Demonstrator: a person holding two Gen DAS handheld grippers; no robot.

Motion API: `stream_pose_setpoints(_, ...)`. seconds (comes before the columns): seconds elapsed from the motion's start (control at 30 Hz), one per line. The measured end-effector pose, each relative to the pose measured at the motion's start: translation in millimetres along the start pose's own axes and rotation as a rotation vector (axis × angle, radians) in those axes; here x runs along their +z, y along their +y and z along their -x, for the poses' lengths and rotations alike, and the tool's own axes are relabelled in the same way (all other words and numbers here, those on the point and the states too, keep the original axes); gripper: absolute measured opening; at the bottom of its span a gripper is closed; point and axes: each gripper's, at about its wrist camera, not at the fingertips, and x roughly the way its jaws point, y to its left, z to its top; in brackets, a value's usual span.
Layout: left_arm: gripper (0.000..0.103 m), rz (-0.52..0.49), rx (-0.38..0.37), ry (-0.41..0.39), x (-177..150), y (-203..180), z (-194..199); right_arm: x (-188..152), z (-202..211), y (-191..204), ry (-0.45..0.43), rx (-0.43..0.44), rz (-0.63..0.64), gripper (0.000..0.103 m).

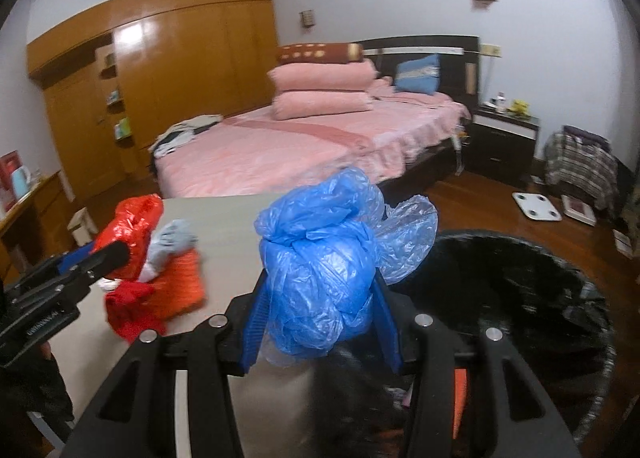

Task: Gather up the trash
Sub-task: 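Move both bags over the bin and open both tools to release them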

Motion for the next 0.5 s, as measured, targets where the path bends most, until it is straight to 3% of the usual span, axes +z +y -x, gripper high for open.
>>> stream_pose_setpoints(0.5,0.041,-0.104,-0.221,0.038,13,-111,-63,-10,22,-98,0.000,-0.189,-0.072,0.047)
